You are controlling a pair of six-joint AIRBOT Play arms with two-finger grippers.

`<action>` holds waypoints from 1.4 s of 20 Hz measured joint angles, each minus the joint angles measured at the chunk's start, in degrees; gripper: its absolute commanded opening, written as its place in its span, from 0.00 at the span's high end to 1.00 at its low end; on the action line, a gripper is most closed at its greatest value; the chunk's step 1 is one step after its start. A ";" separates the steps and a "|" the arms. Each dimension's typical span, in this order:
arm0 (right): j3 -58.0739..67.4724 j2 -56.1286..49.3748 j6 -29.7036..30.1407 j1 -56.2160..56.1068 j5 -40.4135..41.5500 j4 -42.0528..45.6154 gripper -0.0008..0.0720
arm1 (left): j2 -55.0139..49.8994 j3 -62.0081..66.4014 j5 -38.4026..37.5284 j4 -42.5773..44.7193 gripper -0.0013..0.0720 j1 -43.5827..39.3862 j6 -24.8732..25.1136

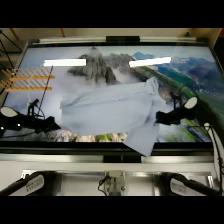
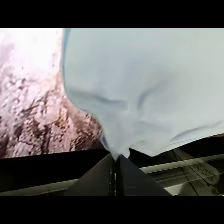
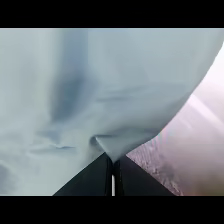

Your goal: Fold the shirts.

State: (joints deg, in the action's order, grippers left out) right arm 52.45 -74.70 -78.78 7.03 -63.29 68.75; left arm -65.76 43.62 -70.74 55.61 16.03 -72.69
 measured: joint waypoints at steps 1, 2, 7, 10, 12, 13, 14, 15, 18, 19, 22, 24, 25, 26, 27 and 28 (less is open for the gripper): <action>2.69 2.25 0.02 -0.13 -0.46 0.92 0.91 | 1.36 3.41 -0.83 0.00 0.94 0.00 0.00; 6.08 4.85 0.13 -0.26 -0.94 2.29 0.91 | 3.23 8.31 -1.70 0.00 0.94 0.00 -0.02; 32.04 21.05 2.56 -0.59 1.75 11.96 0.91 | 14.78 42.49 1.40 0.15 0.94 -0.02 1.79; 44.81 29.55 2.93 -0.68 6.84 15.12 0.91 | 20.81 58.80 7.58 1.36 0.94 0.00 -2.45; 49.99 33.97 2.78 -0.68 8.70 16.24 0.91 | 24.41 65.16 9.99 1.79 0.94 0.00 -5.84; 51.65 35.80 2.71 -0.68 8.85 16.70 0.91 | 25.81 67.08 10.71 1.97 0.94 0.00 -6.95; 52.72 37.00 2.64 -0.68 8.24 17.33 0.91 | 26.97 68.50 10.16 2.51 0.94 0.00 -8.26; 53.51 37.92 2.54 -0.68 6.23 18.32 0.91 | 27.76 69.35 8.63 3.30 0.94 0.00 -9.70; 54.88 38.73 2.36 -0.68 -0.57 21.07 0.91 | 28.92 69.31 1.33 5.75 0.94 0.00 -12.87; 55.06 38.05 2.40 -0.68 -3.52 21.84 0.91 | 28.98 68.35 -0.55 6.19 0.94 0.00 -13.11; 55.19 33.55 2.97 -0.68 -12.39 22.93 0.91 | 28.02 62.42 -3.63 7.30 0.94 0.00 -12.76; 53.92 28.20 3.10 -0.68 -18.95 22.27 0.91 | 26.08 56.28 -4.76 7.52 0.94 -0.02 -12.09; 52.63 25.16 3.19 -0.68 -21.64 21.38 0.91 | 24.63 52.87 -5.05 7.85 0.94 -0.07 -11.41; 50.77 21.90 3.23 -0.70 -23.61 20.44 0.91 | 22.62 49.00 -5.40 8.24 0.94 -0.07 -10.80; 48.59 18.43 3.26 -0.70 -24.63 19.52 0.91 | 20.26 45.55 -5.64 8.52 0.94 -0.07 -10.19; 46.47 14.71 3.17 -0.90 -24.68 18.62 0.91 | 17.44 42.12 -5.75 8.87 0.94 -0.17 -9.33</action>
State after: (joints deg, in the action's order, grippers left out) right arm 98.91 -59.99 -75.61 6.13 -87.96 87.37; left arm -48.31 85.73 -76.49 64.49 15.86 -82.02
